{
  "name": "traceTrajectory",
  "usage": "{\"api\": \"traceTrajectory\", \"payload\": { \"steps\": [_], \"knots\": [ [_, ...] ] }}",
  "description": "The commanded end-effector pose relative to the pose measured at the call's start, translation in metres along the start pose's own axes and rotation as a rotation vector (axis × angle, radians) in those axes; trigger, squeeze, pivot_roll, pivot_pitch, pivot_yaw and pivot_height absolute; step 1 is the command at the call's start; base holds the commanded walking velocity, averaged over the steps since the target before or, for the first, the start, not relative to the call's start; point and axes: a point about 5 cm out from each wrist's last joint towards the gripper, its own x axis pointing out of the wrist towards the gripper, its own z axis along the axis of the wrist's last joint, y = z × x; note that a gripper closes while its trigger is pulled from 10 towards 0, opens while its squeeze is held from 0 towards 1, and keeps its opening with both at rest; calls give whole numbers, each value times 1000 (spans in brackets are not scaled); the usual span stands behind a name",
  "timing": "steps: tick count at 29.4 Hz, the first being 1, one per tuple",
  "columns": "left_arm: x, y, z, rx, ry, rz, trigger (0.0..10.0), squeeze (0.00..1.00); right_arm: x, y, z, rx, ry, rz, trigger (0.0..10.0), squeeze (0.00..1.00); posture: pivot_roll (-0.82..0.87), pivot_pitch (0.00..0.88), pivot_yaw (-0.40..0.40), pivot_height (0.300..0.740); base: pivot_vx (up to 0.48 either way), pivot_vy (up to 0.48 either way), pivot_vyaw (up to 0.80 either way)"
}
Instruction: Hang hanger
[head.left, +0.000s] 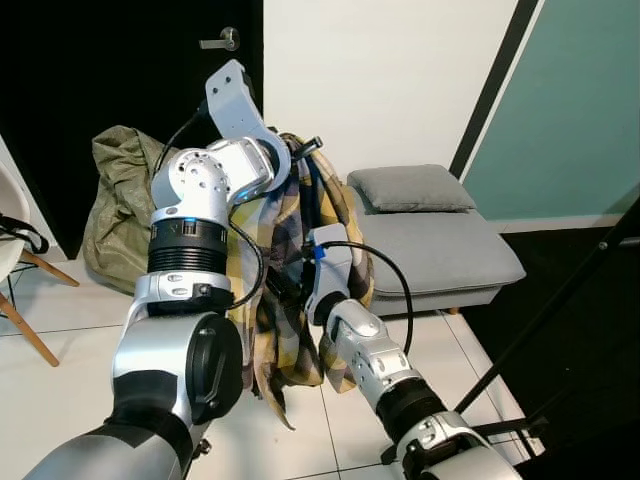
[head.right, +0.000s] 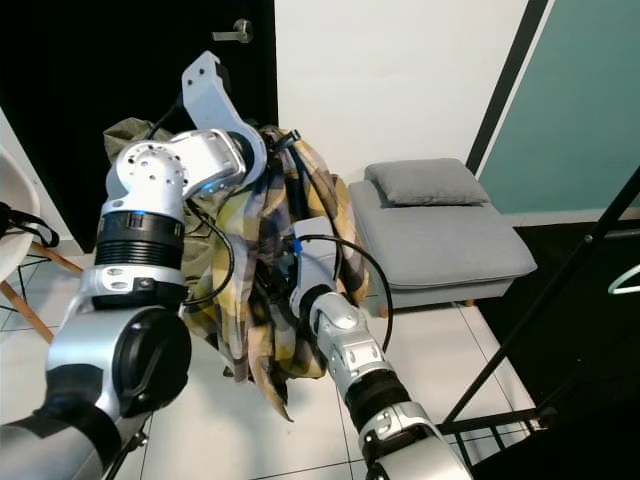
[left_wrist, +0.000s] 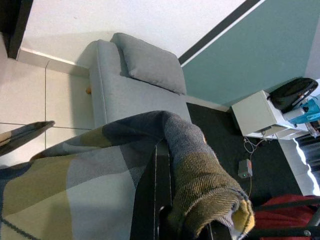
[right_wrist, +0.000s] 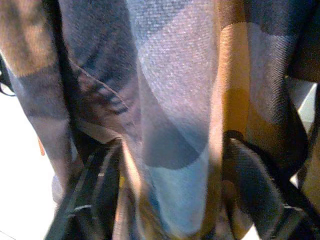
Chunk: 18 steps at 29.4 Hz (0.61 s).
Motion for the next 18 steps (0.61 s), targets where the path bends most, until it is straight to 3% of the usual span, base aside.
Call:
{"api": "traceTrajectory", "payload": {
  "steps": [1, 18],
  "knots": [
    [-6, -13, 8, -2, -26, -45, 0, 0, 0, 1, -1, 15, -4, 8, 0, 0, 80, 172, -55, 740, 0, 0, 0],
    [-9, -15, 5, -4, -20, -46, 0, 0, -1, -5, -2, 53, -16, 16, 0, 0, 81, 157, -53, 740, 0, 0, 0]
  ]
}}
